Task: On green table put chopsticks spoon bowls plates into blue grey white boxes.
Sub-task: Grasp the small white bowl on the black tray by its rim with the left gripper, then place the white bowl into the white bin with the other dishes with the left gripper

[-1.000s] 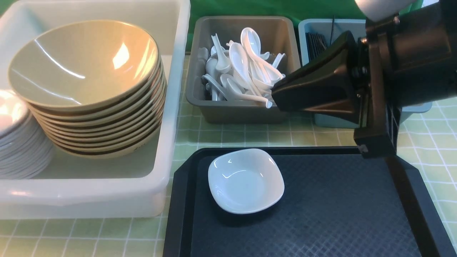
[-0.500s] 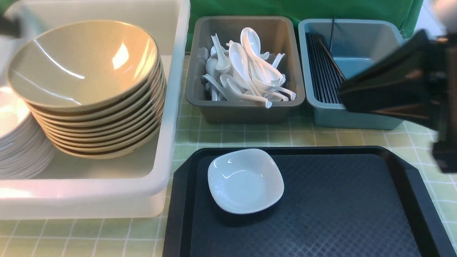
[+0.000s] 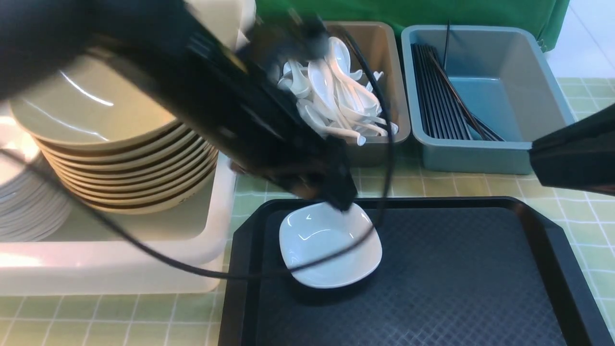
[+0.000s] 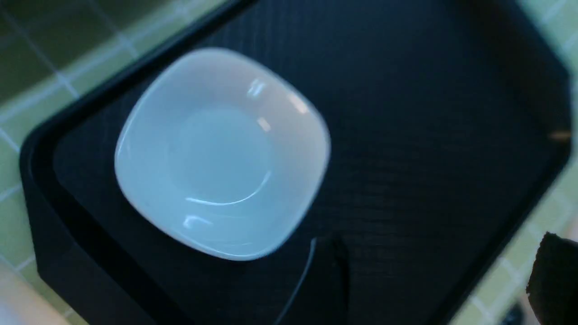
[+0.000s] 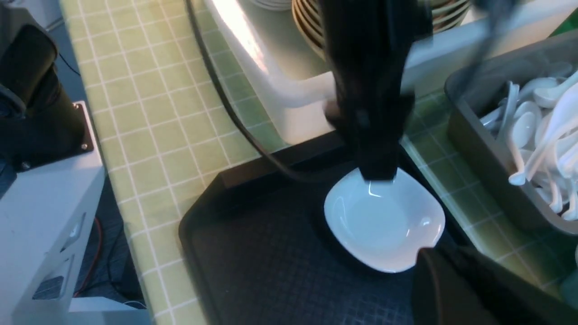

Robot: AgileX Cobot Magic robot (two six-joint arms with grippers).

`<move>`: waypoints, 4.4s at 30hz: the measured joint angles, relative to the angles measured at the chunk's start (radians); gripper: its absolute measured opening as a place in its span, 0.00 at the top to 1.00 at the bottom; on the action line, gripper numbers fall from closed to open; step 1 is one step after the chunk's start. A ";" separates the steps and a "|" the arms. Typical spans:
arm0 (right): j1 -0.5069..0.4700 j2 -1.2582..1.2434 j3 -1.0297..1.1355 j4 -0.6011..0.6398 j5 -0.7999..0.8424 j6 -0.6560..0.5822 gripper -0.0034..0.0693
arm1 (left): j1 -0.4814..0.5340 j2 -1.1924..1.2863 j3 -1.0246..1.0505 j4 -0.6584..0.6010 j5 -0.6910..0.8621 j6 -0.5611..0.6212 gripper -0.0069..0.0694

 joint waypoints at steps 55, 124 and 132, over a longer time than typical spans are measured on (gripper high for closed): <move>0.000 -0.004 0.000 -0.002 0.033 0.001 0.89 | 0.006 0.476 -0.165 0.157 0.004 0.305 0.72; 0.000 0.206 0.000 0.343 -0.212 -0.395 0.89 | 1.294 -0.117 0.320 -0.284 -0.253 0.129 0.33; 0.000 0.206 0.000 0.266 -0.214 -0.353 0.89 | 1.206 -0.167 0.244 -0.021 -0.142 -0.040 0.04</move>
